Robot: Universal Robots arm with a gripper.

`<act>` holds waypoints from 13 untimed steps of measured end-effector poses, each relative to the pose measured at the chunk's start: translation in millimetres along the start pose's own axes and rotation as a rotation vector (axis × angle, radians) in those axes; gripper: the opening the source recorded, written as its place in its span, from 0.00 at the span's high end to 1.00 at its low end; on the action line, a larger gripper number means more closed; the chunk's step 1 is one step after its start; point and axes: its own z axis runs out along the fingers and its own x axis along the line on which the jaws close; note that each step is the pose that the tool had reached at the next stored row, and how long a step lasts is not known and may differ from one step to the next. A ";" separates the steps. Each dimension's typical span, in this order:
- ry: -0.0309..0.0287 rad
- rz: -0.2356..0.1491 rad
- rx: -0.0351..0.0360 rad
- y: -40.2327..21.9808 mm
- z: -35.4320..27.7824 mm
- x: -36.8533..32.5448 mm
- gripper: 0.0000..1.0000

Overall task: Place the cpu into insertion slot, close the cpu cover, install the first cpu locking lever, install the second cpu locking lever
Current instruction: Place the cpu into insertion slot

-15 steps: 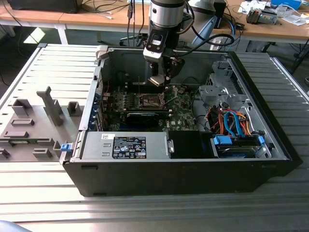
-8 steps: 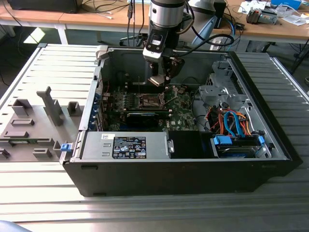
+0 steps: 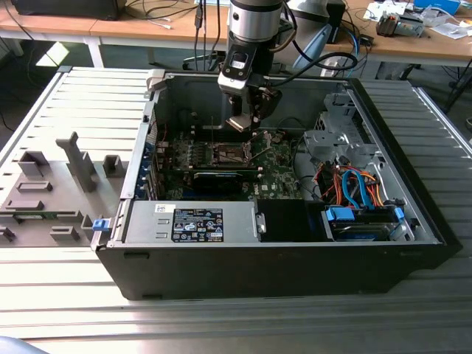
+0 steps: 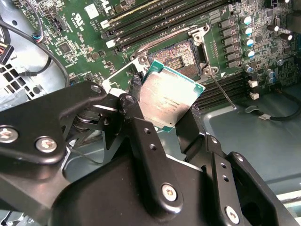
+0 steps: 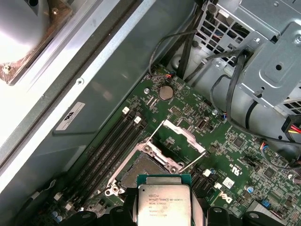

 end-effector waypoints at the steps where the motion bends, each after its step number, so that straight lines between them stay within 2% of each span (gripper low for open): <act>1: 0.0000 0.001 0.0000 0.0 0.0 0.0 0.46; 13: -0.0006 0.016 -0.0002 0.0 0.1 0.0 0.46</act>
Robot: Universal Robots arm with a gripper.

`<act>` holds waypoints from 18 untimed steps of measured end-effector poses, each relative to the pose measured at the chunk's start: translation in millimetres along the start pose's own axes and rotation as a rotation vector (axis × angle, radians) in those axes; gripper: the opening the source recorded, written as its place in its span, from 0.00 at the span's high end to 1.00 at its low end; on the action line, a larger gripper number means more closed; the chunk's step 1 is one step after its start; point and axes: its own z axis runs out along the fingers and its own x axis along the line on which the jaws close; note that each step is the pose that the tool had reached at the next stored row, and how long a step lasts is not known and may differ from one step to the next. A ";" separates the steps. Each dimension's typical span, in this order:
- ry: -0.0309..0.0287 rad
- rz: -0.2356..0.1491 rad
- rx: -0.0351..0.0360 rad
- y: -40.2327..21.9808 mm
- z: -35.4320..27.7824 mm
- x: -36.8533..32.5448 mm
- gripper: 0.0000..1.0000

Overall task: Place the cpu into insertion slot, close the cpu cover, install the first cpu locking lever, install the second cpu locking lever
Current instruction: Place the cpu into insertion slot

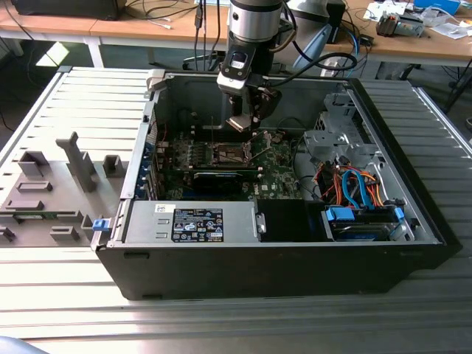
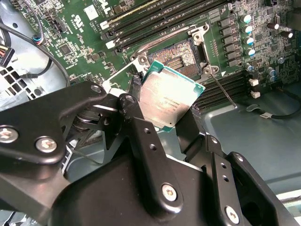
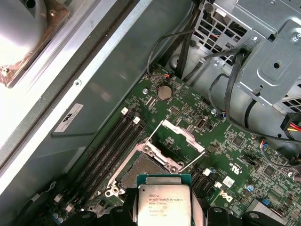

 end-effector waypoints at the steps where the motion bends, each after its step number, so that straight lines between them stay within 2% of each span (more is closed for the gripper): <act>1: 0.0000 0.001 0.0000 0.0 0.0 0.0 0.46; 18: -0.0008 0.021 -0.0003 0.0 0.1 0.0 0.46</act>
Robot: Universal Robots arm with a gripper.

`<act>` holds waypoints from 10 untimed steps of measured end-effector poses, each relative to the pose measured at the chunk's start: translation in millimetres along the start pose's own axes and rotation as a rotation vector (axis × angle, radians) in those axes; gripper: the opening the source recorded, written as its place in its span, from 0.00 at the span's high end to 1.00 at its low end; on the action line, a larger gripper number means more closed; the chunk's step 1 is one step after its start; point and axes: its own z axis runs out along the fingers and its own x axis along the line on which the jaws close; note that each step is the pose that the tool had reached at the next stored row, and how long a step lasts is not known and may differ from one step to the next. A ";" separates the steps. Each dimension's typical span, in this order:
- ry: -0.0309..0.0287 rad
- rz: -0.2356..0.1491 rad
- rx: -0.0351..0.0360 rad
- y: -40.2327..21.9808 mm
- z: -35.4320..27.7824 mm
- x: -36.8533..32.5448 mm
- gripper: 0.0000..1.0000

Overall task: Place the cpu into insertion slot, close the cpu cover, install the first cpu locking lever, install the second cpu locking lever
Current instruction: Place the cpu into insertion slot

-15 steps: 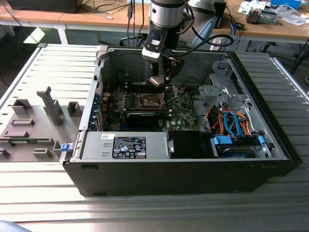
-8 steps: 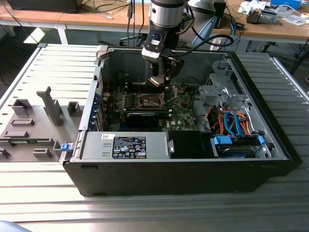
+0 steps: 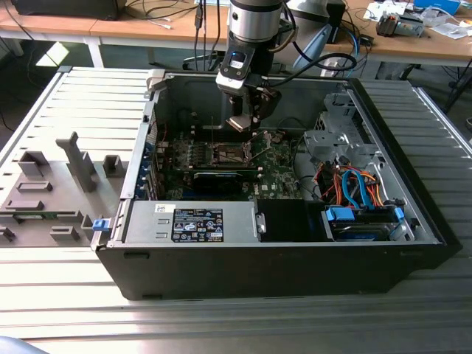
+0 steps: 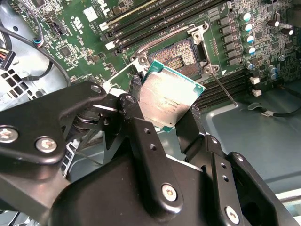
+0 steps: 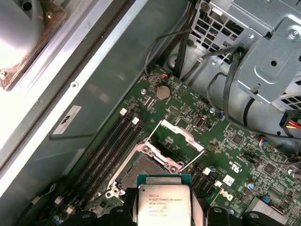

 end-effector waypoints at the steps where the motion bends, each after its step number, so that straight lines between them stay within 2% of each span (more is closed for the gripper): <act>1: 0.0000 0.002 0.0000 0.0 0.0 0.0 0.46; 10: -0.0005 0.012 -0.0001 0.0 0.0 0.0 0.46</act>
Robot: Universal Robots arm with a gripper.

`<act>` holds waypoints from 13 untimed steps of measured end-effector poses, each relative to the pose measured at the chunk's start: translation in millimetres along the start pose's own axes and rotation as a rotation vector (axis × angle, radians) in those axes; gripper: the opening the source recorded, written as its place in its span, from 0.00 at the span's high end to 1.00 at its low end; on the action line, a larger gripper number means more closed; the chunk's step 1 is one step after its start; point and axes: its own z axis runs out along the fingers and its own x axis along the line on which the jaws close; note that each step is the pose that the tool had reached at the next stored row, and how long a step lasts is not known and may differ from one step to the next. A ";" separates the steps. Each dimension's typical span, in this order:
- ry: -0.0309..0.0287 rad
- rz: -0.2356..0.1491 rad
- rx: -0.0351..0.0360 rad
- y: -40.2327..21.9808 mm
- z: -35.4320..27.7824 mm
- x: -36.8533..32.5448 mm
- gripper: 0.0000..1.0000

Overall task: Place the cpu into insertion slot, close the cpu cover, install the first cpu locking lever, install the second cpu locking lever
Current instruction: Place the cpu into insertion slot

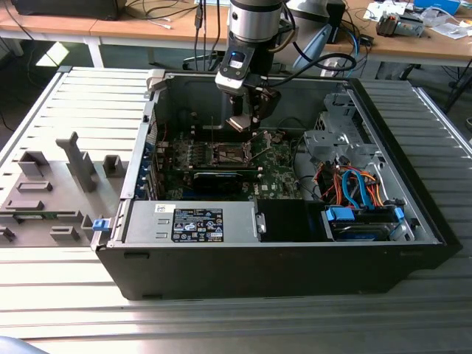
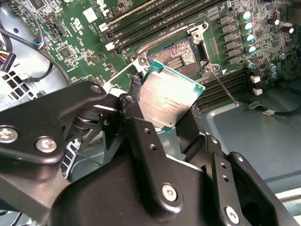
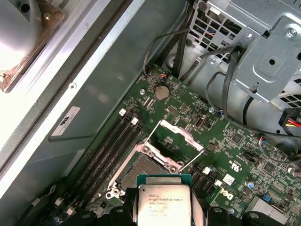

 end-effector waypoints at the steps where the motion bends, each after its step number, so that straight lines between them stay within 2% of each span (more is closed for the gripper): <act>1: 0.0000 0.002 -0.0001 0.0 0.0 0.0 0.46; 13: -0.0005 0.012 -0.0002 0.0 0.1 0.0 0.46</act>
